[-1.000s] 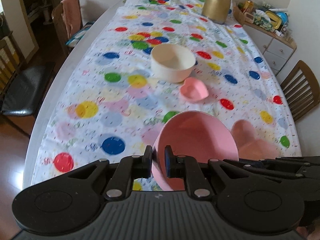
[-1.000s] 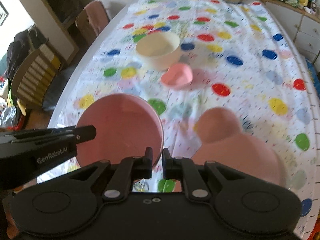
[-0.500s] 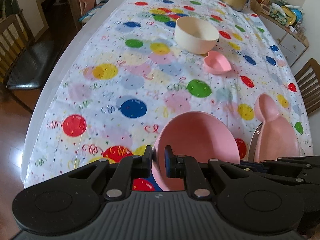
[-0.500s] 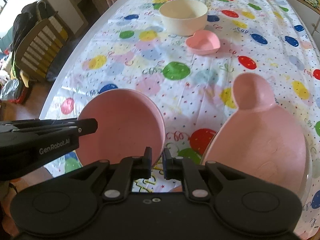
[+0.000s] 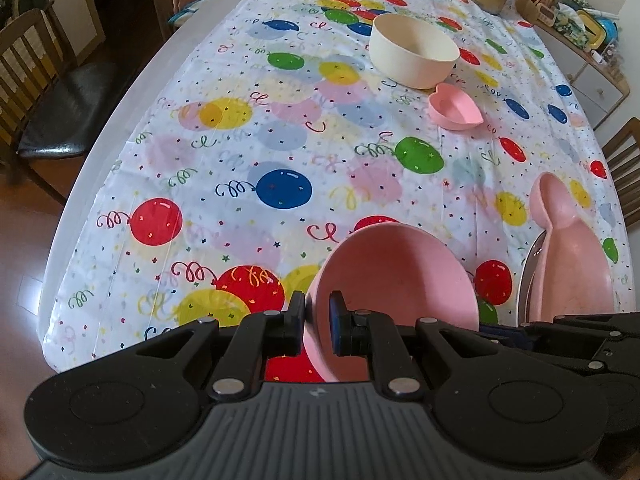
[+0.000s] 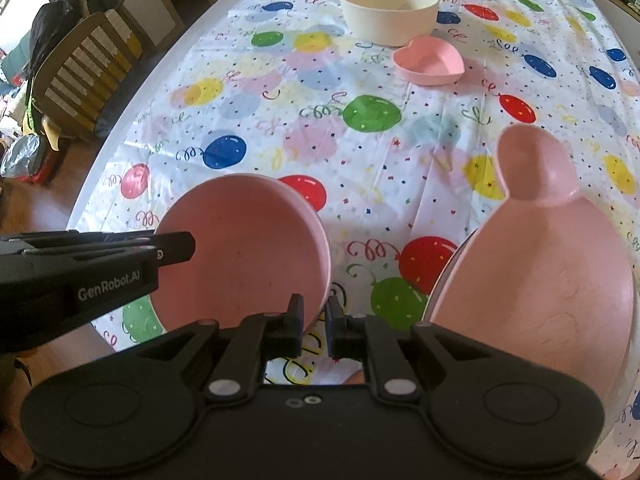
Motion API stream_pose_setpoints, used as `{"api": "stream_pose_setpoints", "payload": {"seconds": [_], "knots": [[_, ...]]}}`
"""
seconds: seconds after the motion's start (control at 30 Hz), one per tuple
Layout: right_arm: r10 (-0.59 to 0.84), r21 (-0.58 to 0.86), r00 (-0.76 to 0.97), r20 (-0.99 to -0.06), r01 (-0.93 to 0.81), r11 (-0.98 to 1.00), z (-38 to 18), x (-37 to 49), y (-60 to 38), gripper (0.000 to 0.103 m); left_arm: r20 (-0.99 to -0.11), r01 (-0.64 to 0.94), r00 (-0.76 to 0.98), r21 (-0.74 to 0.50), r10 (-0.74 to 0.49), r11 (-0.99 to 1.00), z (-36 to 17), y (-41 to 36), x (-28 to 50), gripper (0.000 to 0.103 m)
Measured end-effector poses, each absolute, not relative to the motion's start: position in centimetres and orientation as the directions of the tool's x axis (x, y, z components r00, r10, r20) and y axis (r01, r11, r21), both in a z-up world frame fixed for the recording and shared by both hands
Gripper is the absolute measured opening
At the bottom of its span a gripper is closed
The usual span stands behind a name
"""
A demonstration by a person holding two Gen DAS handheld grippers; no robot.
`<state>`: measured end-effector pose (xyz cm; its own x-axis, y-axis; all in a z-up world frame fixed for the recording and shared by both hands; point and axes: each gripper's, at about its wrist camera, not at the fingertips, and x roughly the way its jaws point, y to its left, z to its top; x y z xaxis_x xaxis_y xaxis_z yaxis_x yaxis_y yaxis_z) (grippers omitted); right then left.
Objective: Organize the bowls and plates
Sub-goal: 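Lower the pink bowl beside the plate stack and open both tools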
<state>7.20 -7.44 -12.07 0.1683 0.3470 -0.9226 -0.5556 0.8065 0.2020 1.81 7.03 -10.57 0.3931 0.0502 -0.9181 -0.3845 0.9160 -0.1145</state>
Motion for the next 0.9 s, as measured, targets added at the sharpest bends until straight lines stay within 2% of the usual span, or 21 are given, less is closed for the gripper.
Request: {"api": "stream_pose_setpoints", "payload": {"seconds": [0.6, 0.9], "knots": [[0.388, 0.234, 0.164, -0.907, -0.570, 0.787, -10.3, 7.4, -7.5, 0.022, -0.917, -0.398, 0.398, -0.145, 0.028, 0.906, -10.7, 8.1, 1.0, 0.012], [0.438, 0.268, 0.188, -0.879, -0.564, 0.781, -7.6, 7.8, -8.6, 0.029, -0.893, -0.376, 0.448, -0.136, 0.051, 0.916, -8.1, 8.0, -0.1, 0.012]]}}
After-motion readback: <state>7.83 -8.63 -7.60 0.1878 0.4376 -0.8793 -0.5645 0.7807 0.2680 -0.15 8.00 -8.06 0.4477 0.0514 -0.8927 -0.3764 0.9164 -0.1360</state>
